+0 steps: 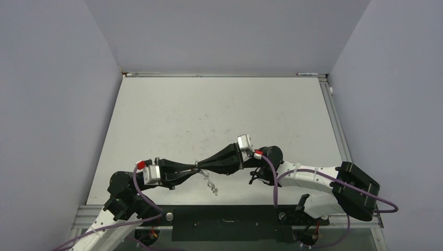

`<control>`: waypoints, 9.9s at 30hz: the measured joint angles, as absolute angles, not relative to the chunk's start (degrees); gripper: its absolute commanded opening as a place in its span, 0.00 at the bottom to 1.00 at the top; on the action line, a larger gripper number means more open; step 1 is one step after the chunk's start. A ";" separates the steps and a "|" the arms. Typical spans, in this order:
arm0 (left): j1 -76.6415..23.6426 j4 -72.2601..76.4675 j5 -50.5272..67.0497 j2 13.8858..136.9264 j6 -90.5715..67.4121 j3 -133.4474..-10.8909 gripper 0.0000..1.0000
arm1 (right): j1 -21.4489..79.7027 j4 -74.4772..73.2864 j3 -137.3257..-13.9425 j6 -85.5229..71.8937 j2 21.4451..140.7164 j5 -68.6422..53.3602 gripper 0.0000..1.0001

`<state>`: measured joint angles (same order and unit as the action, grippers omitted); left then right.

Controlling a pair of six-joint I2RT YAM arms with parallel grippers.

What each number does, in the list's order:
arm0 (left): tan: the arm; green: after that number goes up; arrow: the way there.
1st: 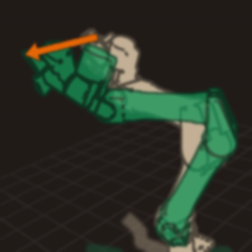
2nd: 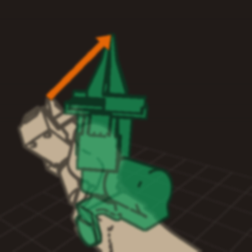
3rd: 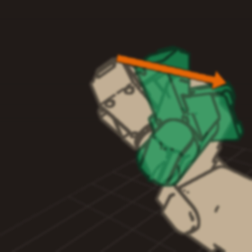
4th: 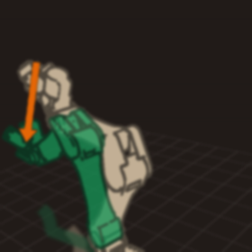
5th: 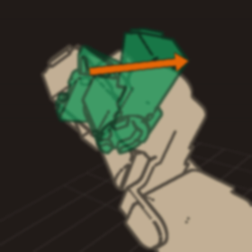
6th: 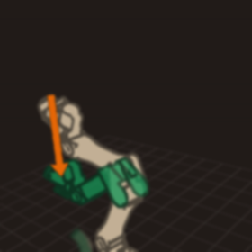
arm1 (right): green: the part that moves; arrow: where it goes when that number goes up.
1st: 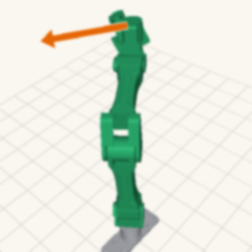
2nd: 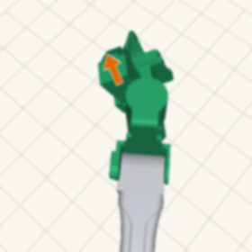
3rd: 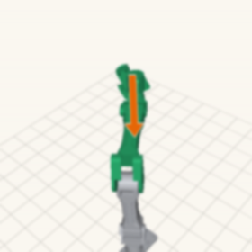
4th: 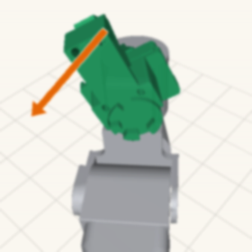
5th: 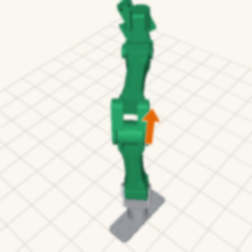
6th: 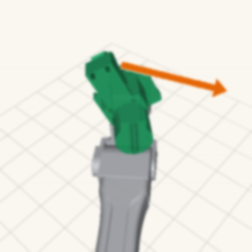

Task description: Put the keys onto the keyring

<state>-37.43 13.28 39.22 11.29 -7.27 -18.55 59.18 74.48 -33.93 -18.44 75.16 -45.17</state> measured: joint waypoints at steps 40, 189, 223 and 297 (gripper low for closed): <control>-37.39 11.77 37.58 9.47 -6.15 -18.55 0.00 | 61.21 65.91 -34.02 -11.09 73.71 -39.99 0.05; -37.28 1.08 27.44 13.76 -5.30 -22.44 0.00 | 72.62 20.88 -46.87 14.70 66.11 -5.04 0.05; -37.28 -8.60 16.29 28.36 -8.62 -31.24 0.00 | 71.20 12.86 -43.03 17.30 58.04 1.13 0.45; -41.91 19.97 11.53 77.47 -23.22 -27.27 0.00 | 52.84 12.12 -35.66 0.75 53.36 11.31 0.45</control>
